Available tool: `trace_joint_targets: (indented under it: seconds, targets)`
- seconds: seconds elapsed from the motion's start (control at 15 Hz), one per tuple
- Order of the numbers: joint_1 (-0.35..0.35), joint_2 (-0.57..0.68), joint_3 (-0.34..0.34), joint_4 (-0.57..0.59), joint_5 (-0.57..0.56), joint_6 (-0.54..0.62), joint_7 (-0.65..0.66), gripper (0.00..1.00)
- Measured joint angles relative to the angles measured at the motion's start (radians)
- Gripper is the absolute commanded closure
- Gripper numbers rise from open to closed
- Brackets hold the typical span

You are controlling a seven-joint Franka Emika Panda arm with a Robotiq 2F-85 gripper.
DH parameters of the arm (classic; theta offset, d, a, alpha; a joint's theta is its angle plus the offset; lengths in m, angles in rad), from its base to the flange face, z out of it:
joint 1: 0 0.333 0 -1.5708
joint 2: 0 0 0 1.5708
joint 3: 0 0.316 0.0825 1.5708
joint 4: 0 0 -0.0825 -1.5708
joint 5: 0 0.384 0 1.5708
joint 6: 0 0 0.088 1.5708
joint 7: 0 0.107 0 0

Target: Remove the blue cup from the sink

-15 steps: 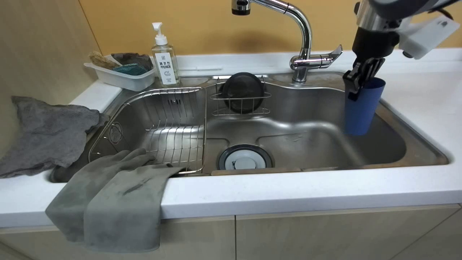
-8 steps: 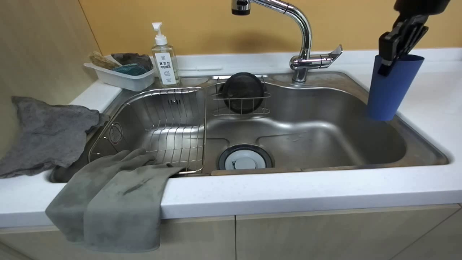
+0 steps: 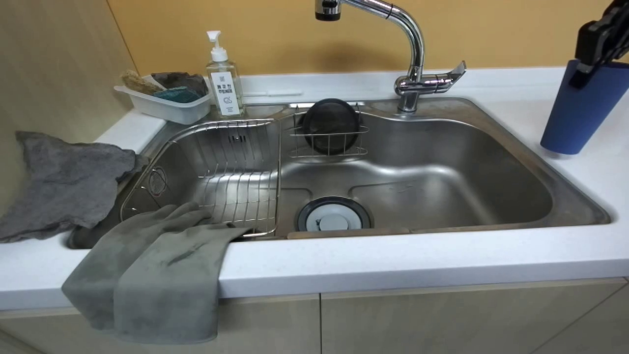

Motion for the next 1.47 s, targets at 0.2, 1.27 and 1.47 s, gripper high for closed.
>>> trace_joint_targets:
  seconds: [0.2, 1.27, 1.47]
  targets:
    - [-0.016, 0.002, -0.019, -0.008, 0.007, 0.023, 0.0, 0.99]
    - [-0.026, 0.01, -0.035, -0.093, -0.028, 0.209, 0.01, 0.26]
    - [-0.024, -0.002, -0.035, -0.093, -0.041, 0.211, 0.038, 0.05]
